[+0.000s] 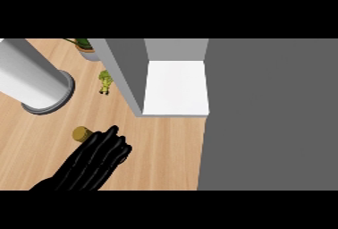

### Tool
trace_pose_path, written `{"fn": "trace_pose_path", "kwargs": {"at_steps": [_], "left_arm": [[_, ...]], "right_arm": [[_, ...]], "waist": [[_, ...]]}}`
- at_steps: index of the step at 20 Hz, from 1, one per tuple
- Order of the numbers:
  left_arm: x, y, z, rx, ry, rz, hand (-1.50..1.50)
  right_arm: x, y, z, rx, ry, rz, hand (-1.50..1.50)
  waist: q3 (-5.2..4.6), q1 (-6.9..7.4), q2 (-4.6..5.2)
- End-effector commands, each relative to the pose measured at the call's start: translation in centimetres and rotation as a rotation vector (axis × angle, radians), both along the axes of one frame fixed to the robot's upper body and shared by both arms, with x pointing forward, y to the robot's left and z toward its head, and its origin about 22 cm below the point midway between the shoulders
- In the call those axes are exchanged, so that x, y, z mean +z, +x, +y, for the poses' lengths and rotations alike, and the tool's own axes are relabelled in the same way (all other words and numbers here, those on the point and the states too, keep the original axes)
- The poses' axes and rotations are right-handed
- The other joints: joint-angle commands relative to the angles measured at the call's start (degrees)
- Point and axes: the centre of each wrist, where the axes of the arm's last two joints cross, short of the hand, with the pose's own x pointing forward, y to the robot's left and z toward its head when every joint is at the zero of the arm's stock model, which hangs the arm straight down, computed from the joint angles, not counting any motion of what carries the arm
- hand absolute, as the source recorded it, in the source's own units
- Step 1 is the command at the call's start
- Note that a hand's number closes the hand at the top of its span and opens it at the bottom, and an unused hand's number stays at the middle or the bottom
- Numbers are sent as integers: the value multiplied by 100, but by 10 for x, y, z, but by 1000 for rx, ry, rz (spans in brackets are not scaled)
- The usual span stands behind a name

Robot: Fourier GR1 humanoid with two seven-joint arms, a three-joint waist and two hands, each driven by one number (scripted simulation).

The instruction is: Pick up the wine, place it into the cabinet and close the cabinet

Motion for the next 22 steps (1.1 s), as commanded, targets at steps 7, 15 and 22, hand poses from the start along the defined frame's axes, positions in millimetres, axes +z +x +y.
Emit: {"fn": "trace_pose_path", "kwargs": {"at_steps": [7, 15, 22], "left_arm": [[12, -7, 30, 143, 2, -116, -150], [-3, 20, 60, 275, 57, -101, -150], [-42, 61, 101, 322, 70, -56, -150]], "right_arm": [[19, -20, 3, 31, 28, -17, -150], [21, -25, -1, 29, 35, -30, -150], [26, -25, 2, 55, 21, -40, -150]], "waist": [[-4, -15, 10], [-1, -42, 17], [-5, -82, 25]]}}
